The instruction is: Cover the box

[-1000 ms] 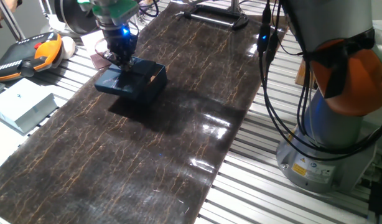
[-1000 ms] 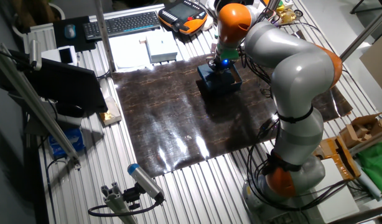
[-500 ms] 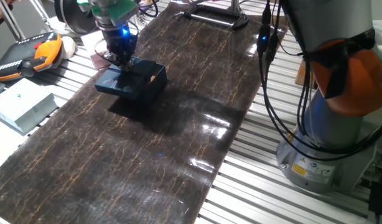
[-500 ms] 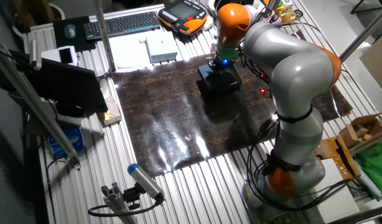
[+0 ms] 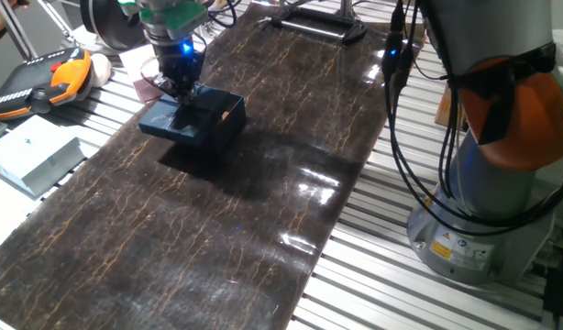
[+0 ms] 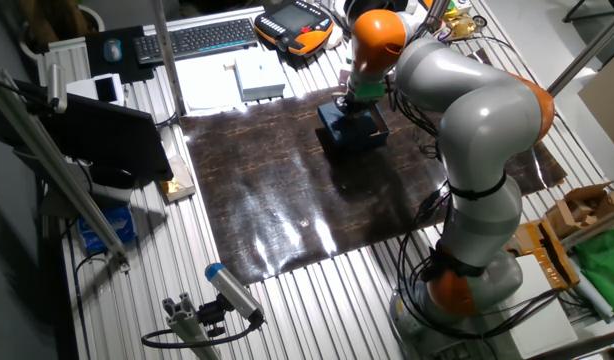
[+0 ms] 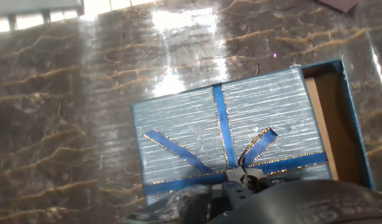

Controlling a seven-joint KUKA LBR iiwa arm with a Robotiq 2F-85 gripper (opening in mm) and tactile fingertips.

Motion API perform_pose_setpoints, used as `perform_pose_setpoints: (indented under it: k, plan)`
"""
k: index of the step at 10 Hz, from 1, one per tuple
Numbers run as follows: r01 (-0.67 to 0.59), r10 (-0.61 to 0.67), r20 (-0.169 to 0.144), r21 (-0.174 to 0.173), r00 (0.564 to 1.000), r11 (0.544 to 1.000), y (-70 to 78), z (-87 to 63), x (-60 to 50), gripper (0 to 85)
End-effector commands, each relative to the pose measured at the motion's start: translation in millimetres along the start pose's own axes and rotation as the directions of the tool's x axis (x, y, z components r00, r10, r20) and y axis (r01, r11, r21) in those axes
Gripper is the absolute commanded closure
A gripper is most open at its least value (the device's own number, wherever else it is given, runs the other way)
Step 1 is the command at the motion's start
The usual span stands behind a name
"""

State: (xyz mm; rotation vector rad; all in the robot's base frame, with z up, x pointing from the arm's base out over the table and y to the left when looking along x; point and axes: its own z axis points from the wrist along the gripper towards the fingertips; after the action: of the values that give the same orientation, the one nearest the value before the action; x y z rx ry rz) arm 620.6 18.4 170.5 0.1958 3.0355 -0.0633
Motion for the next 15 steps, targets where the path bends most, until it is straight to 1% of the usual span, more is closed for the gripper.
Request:
perform_pose_setpoints:
  k: [1, 4, 6, 9, 12, 15]
  plan:
    - [0.006, -0.006, 0.003, 0.003, 1.0, 1.0, -3.2, 0.0, -0.7, 84.3]
    - [0.02, -0.02, 0.017, 0.017, 1.0, 1.0, -22.2, 1.6, -6.2, 84.3]
    - [0.021, -0.021, 0.015, 0.025, 1.0, 0.999, -31.6, 7.5, -7.6, 84.3]
    - [0.021, -0.021, 0.018, 0.013, 1.0, 1.0, -47.8, 13.8, -12.1, 84.3]
    - [0.015, -0.015, 0.021, 0.026, 1.0, 1.0, -54.1, 15.7, -13.8, 84.3]
    - [0.016, -0.017, 0.031, 0.022, 0.999, 1.0, -60.7, 22.4, -15.8, 84.3]
